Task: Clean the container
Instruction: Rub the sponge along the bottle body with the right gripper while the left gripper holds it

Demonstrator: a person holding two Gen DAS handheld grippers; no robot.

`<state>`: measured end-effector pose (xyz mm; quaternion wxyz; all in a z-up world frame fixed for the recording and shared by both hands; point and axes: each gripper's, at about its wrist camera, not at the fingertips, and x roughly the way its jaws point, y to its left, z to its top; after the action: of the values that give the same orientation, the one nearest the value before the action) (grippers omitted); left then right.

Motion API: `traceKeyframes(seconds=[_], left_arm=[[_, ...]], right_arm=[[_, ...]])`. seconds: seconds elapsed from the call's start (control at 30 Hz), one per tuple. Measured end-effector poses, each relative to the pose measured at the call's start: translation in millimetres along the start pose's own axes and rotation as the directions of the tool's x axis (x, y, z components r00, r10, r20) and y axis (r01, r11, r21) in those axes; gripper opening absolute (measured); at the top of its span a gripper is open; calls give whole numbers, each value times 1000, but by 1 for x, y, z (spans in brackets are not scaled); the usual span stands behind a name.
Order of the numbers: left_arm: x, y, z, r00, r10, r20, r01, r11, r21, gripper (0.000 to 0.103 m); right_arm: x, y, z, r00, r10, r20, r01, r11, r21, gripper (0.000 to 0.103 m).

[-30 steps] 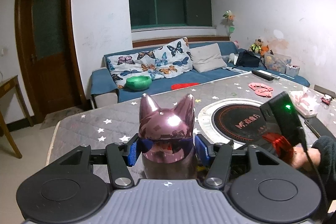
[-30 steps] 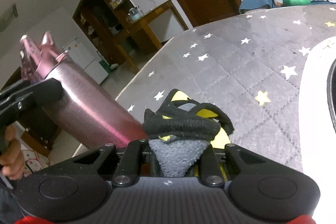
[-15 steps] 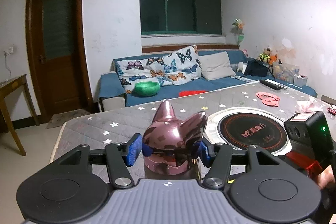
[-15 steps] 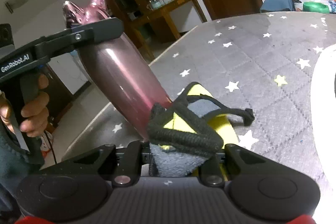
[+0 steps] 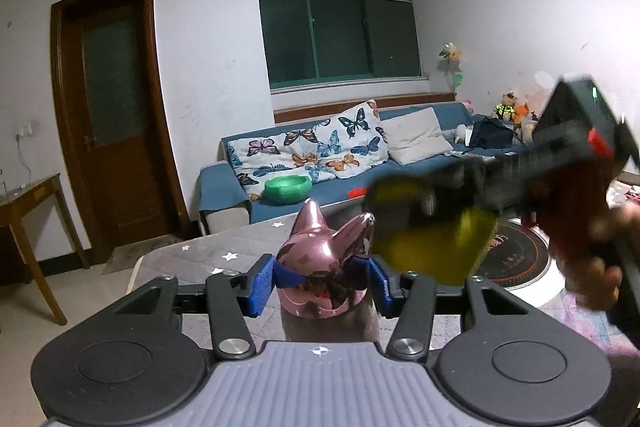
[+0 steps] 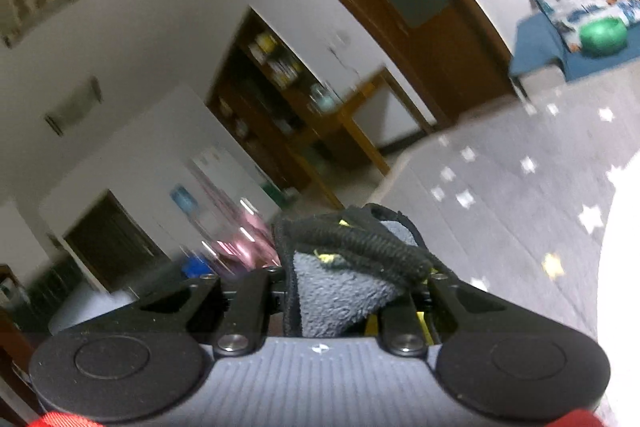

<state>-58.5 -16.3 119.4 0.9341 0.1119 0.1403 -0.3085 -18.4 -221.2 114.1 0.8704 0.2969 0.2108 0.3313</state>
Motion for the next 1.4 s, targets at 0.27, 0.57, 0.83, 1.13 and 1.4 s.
traceKeyframes(seconds=[0.27,0.57,0.83,1.13,1.4], left_arm=[[1,1,-2,1000,0,4,0,1000,8,53],[0,3,-3,1000,-13,11,13,1000,10,53],[-4,5,-5,1000,-16,16,16,1000,2,53],[-5,13,-4,1000,-26,6,26,1000,-7,56],[-7,15,-4,1000,-21,2,21,1000,-14,57]], right_arm=[[20,3,3,998,61,1,-61,998,0,18],[47,-46,-11,999,29,-30,-24,986,165,18],[73,-80,-38,988,-78,-136,105,974,202,18],[64,-75,-61,956,-153,-251,181,979,92,18],[40,-54,-74,942,-161,-294,172,985,15,18]])
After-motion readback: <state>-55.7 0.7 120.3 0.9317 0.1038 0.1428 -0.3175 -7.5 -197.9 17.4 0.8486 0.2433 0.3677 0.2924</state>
